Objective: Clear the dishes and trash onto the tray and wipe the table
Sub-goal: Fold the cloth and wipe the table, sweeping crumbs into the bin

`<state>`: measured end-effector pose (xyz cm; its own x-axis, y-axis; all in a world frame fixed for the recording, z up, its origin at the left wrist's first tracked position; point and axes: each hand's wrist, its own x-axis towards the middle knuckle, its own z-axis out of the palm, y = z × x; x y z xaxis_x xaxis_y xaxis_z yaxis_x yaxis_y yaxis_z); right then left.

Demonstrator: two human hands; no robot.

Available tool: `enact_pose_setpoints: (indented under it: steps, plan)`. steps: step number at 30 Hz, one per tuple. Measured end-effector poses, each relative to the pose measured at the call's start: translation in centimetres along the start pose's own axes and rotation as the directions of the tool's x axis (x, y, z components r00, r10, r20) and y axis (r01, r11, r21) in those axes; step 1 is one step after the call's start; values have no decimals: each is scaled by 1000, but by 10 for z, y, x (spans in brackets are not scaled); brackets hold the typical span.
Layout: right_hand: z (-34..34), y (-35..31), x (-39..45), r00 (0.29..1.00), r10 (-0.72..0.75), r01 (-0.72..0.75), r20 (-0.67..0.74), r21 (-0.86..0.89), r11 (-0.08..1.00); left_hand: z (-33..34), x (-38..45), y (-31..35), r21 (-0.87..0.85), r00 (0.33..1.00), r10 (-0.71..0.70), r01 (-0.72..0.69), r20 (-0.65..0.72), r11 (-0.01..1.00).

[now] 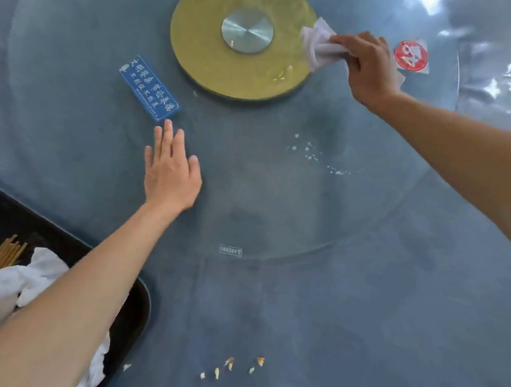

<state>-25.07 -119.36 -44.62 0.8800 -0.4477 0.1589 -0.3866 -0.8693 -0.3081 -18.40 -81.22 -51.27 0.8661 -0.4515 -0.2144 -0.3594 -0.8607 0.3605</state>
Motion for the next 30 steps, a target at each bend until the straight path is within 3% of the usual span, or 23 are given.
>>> enact_pose_setpoints:
  steps: [2, 5, 8, 11, 15, 16, 19, 21, 23, 27, 30]
  plan:
    - [19, 1, 6, 994, 23, -21, 103, -20, 1000, 15, -12, 32, -38, 1000, 25, -24, 15, 999]
    - [46, -27, -23, 992, 41, -45, 117, 30, 999, 37, -25, 41, 101, 994, 59, -50, -88, 994]
    - [58, -63, -83, 964, -228, 205, 138, 161, 965, 38, -13, 19, 146, 984, 101, -79, -149, 986]
    - [62, -102, -189, 880, -404, 325, 250, 306, 895, 33, -1, -1, 138, 980, 163, -146, -118, 980]
    - [42, -135, -288, 694, -607, 385, 387, 512, 768, 18, 9, -17, 142, 976, 198, -185, -86, 972]
    - [35, -135, -288, 697, -605, 354, 386, 548, 758, 14, 11, -19, 143, 975, 206, -194, -79, 970]
    - [22, -132, -240, 863, -464, 267, 199, 600, 754, 6, 13, -25, 126, 978, 190, -179, -84, 976]
    - [19, -119, -171, 941, -338, 277, 26, 515, 811, 7, 6, -13, 47, 987, 122, -118, -104, 992]
    - [21, -99, -94, 972, -224, 232, -64, 364, 902, 16, -9, 9, -29, 990, 87, -90, -109, 996]
    - [44, -84, -33, 992, 13, -28, 125, 124, 992, 35, -27, 25, 57, 979, 124, -116, -164, 992]
    - [69, -112, -72, 984, -77, 58, 161, 115, 992, 36, -16, 7, 60, 971, 156, -148, -182, 987]
